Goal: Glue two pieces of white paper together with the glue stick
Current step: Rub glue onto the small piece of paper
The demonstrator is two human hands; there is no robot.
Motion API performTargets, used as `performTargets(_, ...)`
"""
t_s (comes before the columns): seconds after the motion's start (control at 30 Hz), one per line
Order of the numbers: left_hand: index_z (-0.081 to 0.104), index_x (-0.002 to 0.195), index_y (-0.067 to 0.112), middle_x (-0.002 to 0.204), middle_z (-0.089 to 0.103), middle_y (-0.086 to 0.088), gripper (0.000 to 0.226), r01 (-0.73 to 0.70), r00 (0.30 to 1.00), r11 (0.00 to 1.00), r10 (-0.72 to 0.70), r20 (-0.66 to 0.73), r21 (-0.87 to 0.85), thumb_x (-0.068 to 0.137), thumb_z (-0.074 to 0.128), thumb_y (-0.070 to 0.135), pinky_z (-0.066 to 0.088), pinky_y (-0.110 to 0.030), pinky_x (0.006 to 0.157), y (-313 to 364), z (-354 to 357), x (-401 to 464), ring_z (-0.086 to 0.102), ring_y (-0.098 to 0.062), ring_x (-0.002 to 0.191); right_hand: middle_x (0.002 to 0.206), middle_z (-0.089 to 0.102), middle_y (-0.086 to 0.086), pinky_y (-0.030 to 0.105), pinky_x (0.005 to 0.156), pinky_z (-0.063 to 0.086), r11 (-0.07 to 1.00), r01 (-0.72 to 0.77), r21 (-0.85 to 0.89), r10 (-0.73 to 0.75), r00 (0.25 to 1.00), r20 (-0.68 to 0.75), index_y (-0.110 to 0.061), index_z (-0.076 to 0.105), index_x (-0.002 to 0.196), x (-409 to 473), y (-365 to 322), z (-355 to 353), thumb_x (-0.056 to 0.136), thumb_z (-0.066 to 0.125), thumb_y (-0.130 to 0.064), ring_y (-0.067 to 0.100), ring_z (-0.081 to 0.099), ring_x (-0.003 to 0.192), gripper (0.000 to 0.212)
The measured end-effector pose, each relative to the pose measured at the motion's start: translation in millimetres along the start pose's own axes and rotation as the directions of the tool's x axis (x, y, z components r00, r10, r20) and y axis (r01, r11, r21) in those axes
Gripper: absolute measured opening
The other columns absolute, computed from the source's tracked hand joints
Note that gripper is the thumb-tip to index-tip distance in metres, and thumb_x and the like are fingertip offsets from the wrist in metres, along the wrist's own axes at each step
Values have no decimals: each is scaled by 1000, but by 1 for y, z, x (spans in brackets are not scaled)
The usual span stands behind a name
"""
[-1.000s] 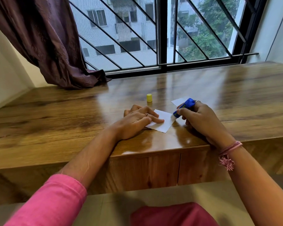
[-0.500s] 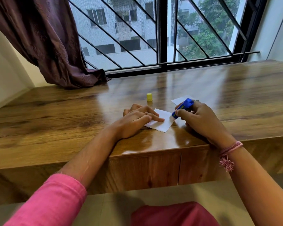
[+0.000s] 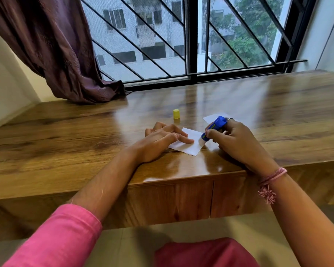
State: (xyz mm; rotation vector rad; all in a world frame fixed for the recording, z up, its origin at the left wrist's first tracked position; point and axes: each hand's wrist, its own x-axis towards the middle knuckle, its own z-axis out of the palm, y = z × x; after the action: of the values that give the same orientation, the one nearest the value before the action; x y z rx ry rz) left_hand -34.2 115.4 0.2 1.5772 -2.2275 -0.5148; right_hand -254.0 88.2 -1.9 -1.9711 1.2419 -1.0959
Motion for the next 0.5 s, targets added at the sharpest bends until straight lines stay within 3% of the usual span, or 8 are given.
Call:
performTargets(0.13, 63, 118, 46, 123, 49, 25, 57, 6, 1000, 1000, -6, 1, -13, 91, 13, 41, 8, -12, 94, 2, 0, -1, 27, 4, 118, 84, 66, 23, 33, 63, 41, 1000, 12, -5, -12, 1000, 12, -4, 65, 88, -1, 2, 0, 82, 64, -35, 20, 50, 64, 31)
performTargets(0.3, 63, 117, 46, 123, 49, 27, 55, 2, 1000, 1000, -2, -1, -14, 92, 14, 41, 13, -23, 96, 2, -1, -2, 28, -2, 121, 81, 67, 19, 30, 59, 38, 998, 55, -3, -55, 998, 39, -9, 67, 87, -3, 1, 0, 82, 64, -34, 15, 48, 59, 27)
performTargets(0.37, 63, 117, 47, 123, 49, 27, 55, 4, 1000, 1000, -4, 1, -20, 92, 14, 41, 13, -23, 96, 2, -1, -2, 28, -2, 121, 80, 66, 19, 30, 58, 38, 997, 75, -3, -74, 994, 74, -10, 68, 87, -4, 1, 0, 83, 64, -35, 14, 48, 59, 25)
performTargets(0.5, 63, 116, 48, 122, 49, 28, 54, 9, 1000, 1000, -9, 4, -24, 93, 15, 41, 11, -21, 98, 1, 0, -1, 28, -1, 120, 71, 63, 12, 26, 58, 38, 996, 77, -43, -76, 997, 12, -6, 66, 87, -2, 2, 0, 83, 64, -34, 12, 48, 58, 28)
